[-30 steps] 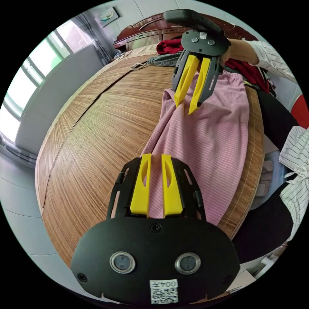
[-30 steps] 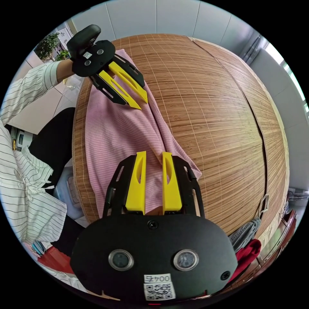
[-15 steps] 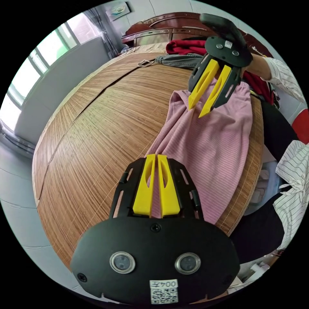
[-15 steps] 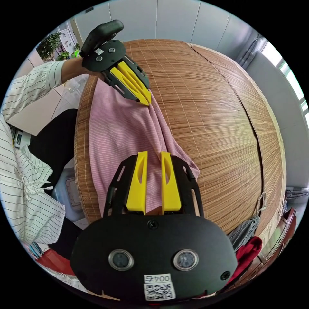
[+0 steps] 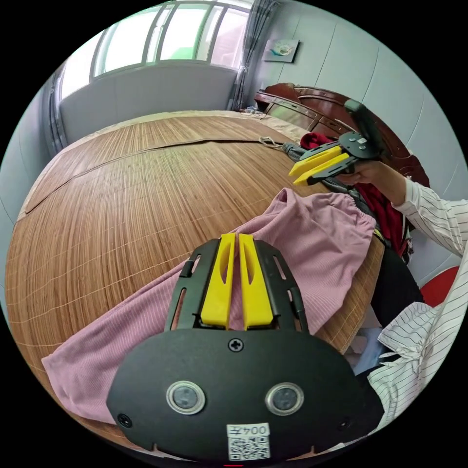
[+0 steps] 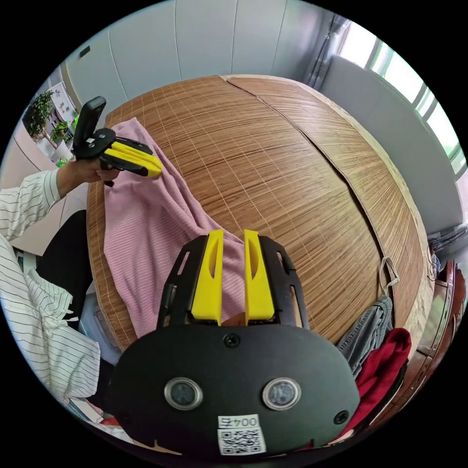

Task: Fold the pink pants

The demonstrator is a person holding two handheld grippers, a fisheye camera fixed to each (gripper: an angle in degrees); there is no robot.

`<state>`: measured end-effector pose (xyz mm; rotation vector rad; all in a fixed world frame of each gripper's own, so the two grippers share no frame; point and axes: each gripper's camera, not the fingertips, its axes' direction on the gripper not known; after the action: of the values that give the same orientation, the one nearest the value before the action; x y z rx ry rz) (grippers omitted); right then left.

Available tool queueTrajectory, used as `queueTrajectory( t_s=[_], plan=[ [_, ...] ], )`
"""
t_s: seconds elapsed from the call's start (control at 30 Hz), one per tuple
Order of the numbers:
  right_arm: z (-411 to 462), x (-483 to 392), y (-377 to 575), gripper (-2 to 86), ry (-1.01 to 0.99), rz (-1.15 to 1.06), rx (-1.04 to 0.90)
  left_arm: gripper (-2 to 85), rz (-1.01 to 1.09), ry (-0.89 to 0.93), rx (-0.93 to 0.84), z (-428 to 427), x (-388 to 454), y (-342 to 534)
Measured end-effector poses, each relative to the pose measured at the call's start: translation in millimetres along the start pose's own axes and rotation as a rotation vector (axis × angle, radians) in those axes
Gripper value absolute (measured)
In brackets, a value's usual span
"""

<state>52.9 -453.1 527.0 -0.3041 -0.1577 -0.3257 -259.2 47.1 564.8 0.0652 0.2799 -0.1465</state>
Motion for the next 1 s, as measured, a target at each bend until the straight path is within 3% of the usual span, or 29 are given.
queueTrajectory(
  t_s=[0.2, 0.3, 0.47, 0.57, 0.77, 0.93, 1.0],
  plan=[
    [32.2, -26.5, -25.5, 8.7, -0.027, -0.177, -0.198, 0.9, -0.094, 0.009, -0.003, 2.6, -17.6, 29.4],
    [38.5, -41.3, -22.2, 3.3, 0.017, -0.239, -0.249, 0.5, -0.118, -0.04, -0.026, 13.6, -30.4, 28.3],
    [10.8, -43.3, -3.7, 0.2, 0.223, -0.125, -0.091, 0.3, -0.172, -0.044, 0.05, 4.2, -41.8, 29.3],
    [7.1, -46.9, 12.0, 1.4, 0.272, -0.093, -0.061, 0.2, -0.111, -0.001, -0.009, 12.9, -27.4, 36.3],
    [9.1, -54.9, 30.9, 8.6, 0.072, -0.145, -0.045, 0.2, -0.011, -0.085, -0.072, 19.2, -2.1, 52.2],
    [25.6, -57.8, 30.8, 1.3, 0.128, -0.186, -0.117, 0.2, -0.049, -0.167, -0.086, 32.2, -18.9, 47.1],
    [24.4, -35.4, 35.3, 1.3, 0.122, -0.049, -0.091, 0.2, -0.089, -0.188, -0.12, 43.2, -30.0, 45.9]
  ],
)
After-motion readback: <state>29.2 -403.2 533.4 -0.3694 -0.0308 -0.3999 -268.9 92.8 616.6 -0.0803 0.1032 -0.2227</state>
